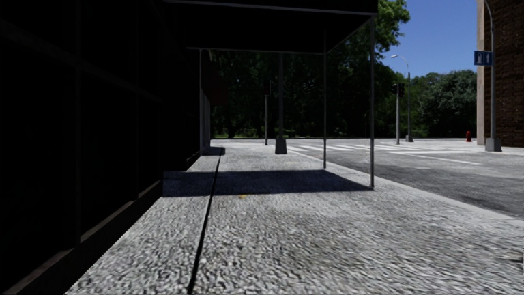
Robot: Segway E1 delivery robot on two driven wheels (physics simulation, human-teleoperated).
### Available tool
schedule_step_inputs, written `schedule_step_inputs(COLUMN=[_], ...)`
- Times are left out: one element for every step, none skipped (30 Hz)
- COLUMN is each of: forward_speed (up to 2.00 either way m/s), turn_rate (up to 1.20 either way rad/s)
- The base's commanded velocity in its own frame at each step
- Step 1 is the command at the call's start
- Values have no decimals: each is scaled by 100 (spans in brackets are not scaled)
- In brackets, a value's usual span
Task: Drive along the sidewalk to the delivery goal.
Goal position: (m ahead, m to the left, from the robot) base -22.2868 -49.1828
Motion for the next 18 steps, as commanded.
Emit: schedule_step_inputs(forward_speed=[200,200,200,200,200,200,200,200,200,200,200,200,200,200,200,200,200,200], turn_rate=[24,24,24,24,24,24,24,24,24,24,24,24,24,24,24,24,24,24])
